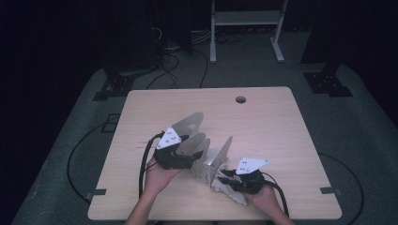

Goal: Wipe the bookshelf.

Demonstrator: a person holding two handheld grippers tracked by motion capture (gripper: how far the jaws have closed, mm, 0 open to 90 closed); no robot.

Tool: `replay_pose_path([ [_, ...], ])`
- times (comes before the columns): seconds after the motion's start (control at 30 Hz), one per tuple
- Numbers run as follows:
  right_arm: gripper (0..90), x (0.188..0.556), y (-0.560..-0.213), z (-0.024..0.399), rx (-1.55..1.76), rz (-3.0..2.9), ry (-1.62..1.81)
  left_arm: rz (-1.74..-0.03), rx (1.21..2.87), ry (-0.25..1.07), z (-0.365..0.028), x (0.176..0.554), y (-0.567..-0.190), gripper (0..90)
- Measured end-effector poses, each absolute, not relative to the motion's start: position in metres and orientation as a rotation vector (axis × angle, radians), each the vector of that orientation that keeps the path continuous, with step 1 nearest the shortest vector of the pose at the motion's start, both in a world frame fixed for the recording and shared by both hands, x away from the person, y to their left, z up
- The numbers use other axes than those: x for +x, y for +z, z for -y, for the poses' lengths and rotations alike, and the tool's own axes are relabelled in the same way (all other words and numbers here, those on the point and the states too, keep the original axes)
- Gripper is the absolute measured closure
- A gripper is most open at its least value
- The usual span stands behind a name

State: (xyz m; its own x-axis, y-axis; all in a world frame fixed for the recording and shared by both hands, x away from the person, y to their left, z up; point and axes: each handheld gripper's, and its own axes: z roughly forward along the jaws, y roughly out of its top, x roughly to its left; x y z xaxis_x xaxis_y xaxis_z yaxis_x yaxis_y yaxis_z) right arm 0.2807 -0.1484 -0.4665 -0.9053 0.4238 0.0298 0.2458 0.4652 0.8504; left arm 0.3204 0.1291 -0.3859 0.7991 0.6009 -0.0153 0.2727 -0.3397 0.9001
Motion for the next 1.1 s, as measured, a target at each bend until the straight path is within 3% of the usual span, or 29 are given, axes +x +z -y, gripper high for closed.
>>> replay_pose_path([
  [1.1, 71.8, 0.278, -0.403, 0.161, 0.617, -2.309, 1.598, -0.657, 1.947, 0.391, -0.128, 0.320, -0.386, 20.4],
])
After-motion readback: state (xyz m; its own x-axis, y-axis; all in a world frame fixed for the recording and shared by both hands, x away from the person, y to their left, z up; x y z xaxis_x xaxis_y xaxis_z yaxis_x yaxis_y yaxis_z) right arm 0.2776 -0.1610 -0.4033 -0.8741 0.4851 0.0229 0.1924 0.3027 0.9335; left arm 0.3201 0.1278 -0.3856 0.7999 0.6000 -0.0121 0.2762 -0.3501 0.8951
